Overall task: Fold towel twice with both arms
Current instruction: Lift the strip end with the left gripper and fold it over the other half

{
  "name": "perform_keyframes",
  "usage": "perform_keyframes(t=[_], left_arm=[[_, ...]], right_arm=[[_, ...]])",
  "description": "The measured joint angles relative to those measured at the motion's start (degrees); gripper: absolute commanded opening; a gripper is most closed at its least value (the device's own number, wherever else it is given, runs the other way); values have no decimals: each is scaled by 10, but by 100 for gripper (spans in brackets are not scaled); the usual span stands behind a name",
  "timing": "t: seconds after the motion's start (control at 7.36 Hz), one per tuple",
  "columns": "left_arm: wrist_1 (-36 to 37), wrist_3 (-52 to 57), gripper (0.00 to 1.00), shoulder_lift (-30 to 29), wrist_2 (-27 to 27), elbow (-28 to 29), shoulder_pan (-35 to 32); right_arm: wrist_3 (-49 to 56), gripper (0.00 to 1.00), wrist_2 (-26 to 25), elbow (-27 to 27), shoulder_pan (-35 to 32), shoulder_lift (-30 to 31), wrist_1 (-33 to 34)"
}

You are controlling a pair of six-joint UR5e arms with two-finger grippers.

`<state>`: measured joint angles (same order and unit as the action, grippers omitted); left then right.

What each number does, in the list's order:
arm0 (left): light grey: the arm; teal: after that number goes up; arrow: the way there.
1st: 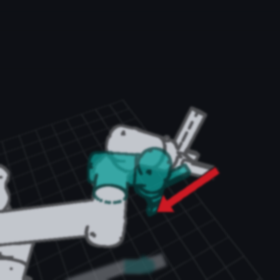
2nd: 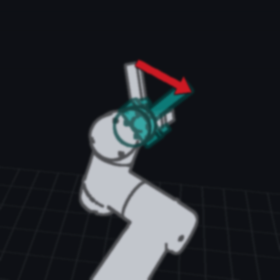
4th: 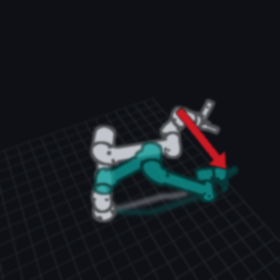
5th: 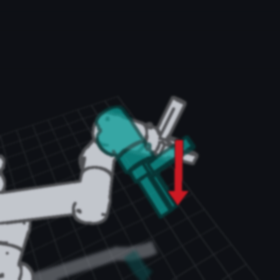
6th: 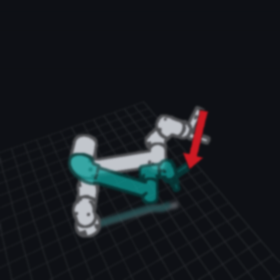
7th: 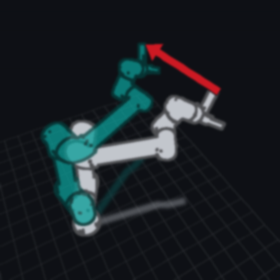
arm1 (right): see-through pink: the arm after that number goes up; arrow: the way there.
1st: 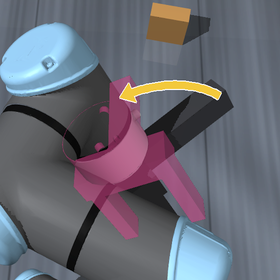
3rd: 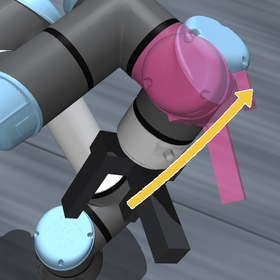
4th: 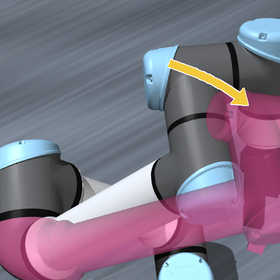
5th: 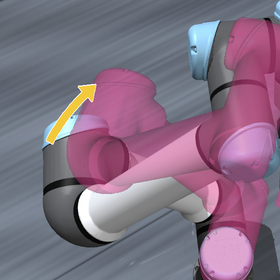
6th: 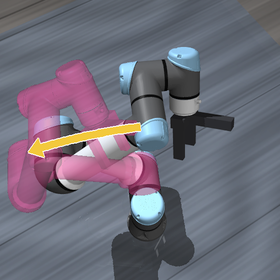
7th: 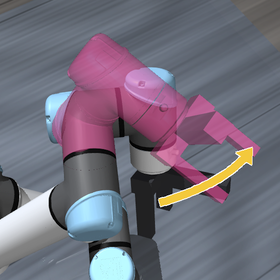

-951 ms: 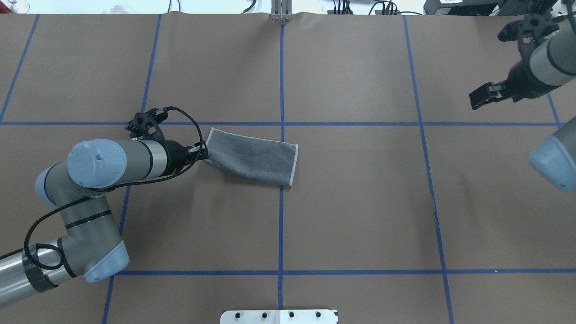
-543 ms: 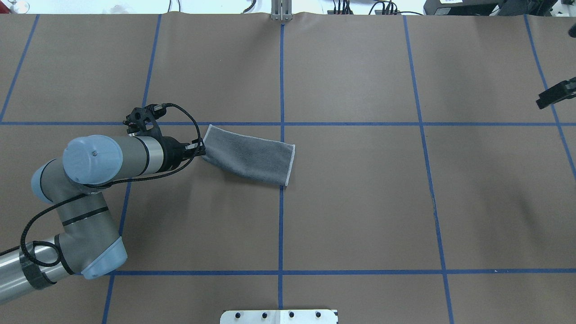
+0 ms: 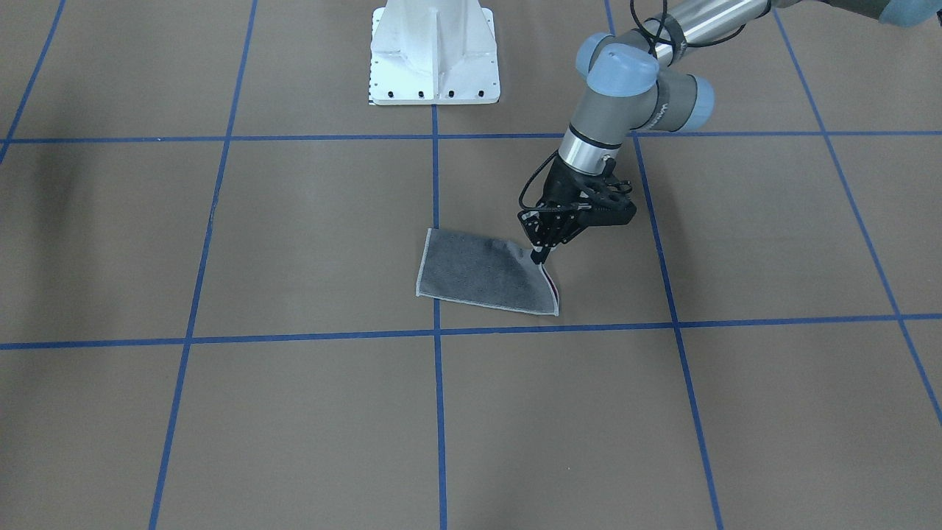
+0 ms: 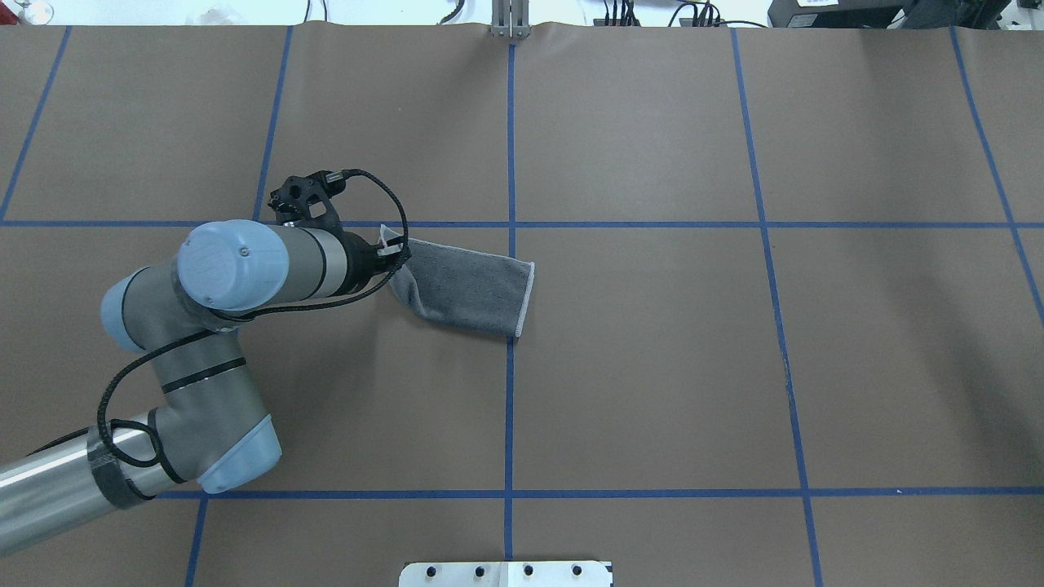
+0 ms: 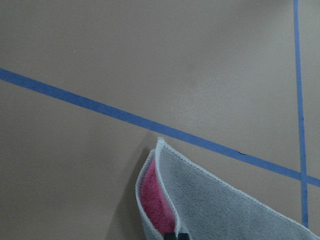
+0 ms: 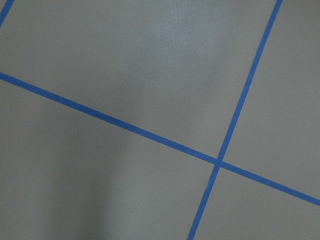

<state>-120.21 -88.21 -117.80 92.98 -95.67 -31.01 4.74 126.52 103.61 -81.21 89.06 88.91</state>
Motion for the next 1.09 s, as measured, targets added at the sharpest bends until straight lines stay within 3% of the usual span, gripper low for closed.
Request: perform_keyframes(t=[0.41, 0.95, 1.09], left_arm=[[42, 0, 0, -91, -45, 39, 44], [45, 1, 0, -133, -80, 61, 87], [45, 1, 20, -136, -81, 65, 89]], right_arm=[[0, 100, 1, -1, -2, 1, 0], [-1, 100, 3, -1, -4, 1, 0], [-1, 100, 3, -1, -4, 1, 0]])
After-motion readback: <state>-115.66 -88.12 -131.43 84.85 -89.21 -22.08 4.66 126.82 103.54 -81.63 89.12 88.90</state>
